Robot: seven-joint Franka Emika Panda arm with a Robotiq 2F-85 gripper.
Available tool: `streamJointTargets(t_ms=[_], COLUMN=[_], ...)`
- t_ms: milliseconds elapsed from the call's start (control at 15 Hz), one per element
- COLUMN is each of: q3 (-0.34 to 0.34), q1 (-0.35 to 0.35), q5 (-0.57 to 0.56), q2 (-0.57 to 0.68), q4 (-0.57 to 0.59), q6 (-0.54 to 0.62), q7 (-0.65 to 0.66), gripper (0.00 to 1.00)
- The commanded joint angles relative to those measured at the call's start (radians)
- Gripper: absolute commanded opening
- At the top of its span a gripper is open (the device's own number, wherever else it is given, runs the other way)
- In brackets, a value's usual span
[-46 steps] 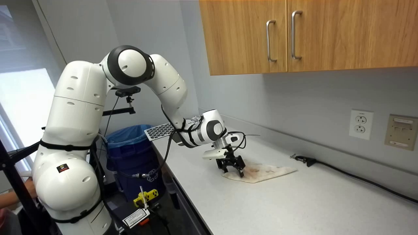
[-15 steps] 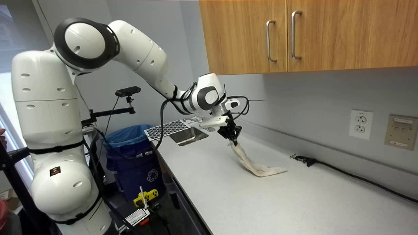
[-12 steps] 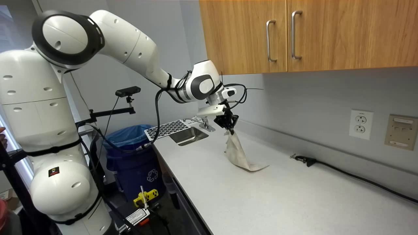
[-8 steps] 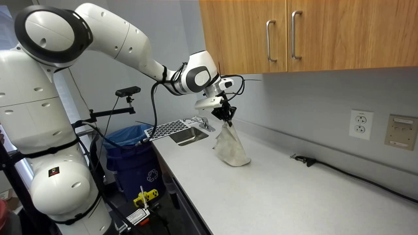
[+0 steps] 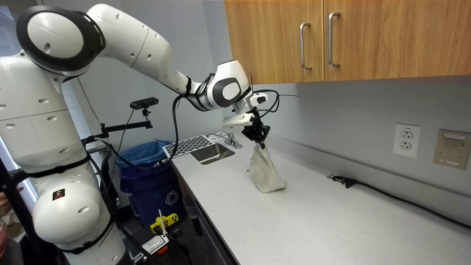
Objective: Spread the towel out on the counter
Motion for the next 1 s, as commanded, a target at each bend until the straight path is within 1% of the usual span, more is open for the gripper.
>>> streamJointTargets(t_ms=[0,67,333,467,600,800,933], q3=[-0.016,-0.024,-0.05,-0.066,-0.074,-0.085,-0.082], q1=[-0.031,-0.036,-0.047,-0.043,-0.041,-0.031,-0.038], q5=[-0.123,-0.146,-0.177,-0.221,-0.245,-0.322,-0.327], q2=[0.05,0.063,0.108,0.124,0.134,0.134,0.131], q4=[-0.05,-0.07,-0.118,-0.131,-0.137,-0.155,-0.169], q6=[-0.012,-0.018,-0.024,-0.017,-0.028,-0.041,-0.05], q7=[0.11,0.138,0.184,0.218,0.238,0.282,0.285], gripper=[0.01,0.01,0.01,0.01,0.01,0.01,0.01])
